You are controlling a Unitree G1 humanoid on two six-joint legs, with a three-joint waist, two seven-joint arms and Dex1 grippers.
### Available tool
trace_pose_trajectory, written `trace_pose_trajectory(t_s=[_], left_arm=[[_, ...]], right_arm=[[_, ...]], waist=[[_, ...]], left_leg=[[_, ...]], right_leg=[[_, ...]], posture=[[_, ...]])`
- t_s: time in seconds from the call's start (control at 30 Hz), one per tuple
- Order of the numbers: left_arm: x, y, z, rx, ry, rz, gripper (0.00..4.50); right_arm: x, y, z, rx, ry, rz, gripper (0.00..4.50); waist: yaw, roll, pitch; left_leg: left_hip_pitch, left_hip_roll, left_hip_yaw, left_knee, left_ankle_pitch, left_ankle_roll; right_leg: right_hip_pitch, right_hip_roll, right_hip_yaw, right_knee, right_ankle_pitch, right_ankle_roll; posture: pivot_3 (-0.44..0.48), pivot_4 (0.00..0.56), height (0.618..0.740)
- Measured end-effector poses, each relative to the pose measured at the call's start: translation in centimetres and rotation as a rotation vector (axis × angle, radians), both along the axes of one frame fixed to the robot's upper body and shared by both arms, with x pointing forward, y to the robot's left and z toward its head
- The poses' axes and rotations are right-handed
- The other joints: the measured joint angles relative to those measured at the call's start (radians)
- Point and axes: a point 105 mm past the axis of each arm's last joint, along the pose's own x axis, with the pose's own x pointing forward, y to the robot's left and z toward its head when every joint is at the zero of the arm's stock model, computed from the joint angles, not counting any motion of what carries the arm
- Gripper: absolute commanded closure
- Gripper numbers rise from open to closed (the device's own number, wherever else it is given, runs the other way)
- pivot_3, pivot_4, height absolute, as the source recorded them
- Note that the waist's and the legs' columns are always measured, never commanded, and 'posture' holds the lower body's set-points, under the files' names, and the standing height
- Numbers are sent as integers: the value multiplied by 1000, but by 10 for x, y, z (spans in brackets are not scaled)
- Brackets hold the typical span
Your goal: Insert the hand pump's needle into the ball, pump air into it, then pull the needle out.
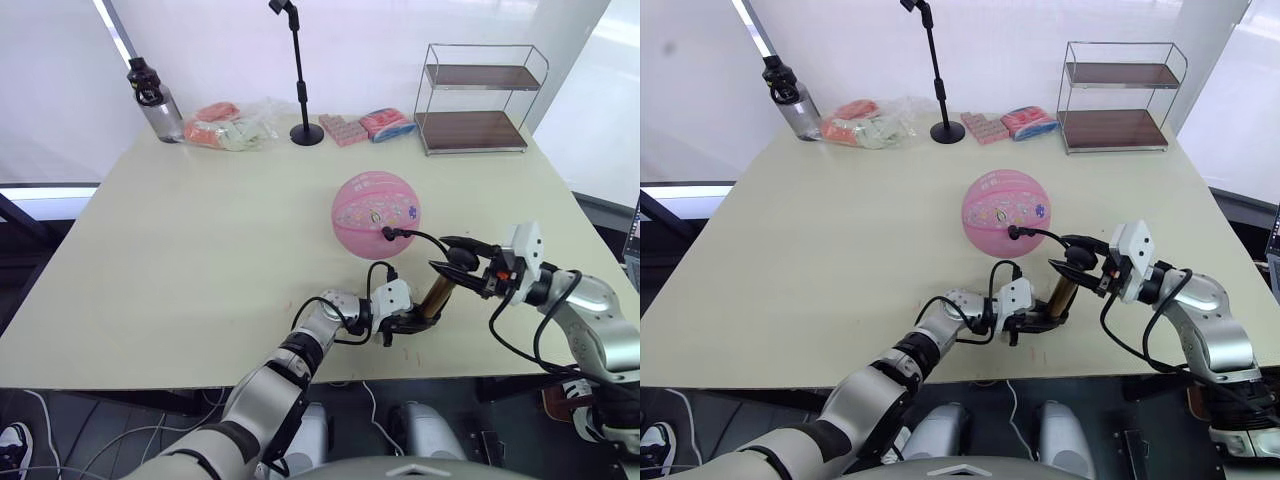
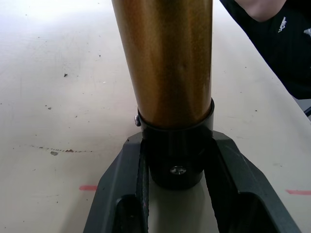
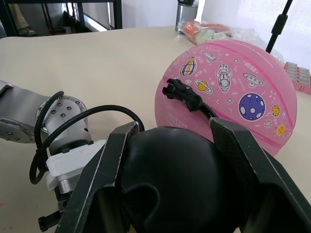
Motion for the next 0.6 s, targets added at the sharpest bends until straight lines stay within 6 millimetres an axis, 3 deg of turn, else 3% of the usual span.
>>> trace_pose_trajectory(t_s=[0.1, 0.27, 0.33, 0.5, 0.6], left_arm=[[0, -1, 1, -1, -3, -5, 3404], [0, -6, 8, -21, -17, -31, 3404], [-1, -7, 9, -23, -18, -39, 3404], [-1, -7, 9, -23, -19, -40, 3404], [-1, -7, 9, -24, -21, -41, 3404]], right_arm=[[0, -2, 5, 14, -11, -4, 2662], [2, -13, 35, 16, -21, -7, 2662], [1, -16, 55, 19, -48, 12, 2662], [-4, -25, 102, 47, -109, 24, 2662], [-6, -28, 116, 55, -121, 24, 2662]], waist=[[1, 1, 2], [5, 14, 17], [9, 15, 17], [16, 10, 21], [17, 11, 22]], left_leg=[[-1, 0, 0, 0, 0, 0], [-12, -6, 2, 0, 3, 4], [-20, -8, 3, 2, 3, 4], [-20, -7, 4, 2, 3, 4], [-20, -6, 4, 2, 3, 4]], right_leg=[[0, 0, 0, 0, 0, 0], [-11, -1, 0, -1, 3, 4], [-18, -1, 0, 0, 3, 4], [-18, -1, -1, 0, 3, 4], [-18, 0, -1, 0, 3, 4]], posture=[[0, 150, 740], [0, 150, 740], [0, 150, 740], [0, 150, 740], [0, 150, 740]])
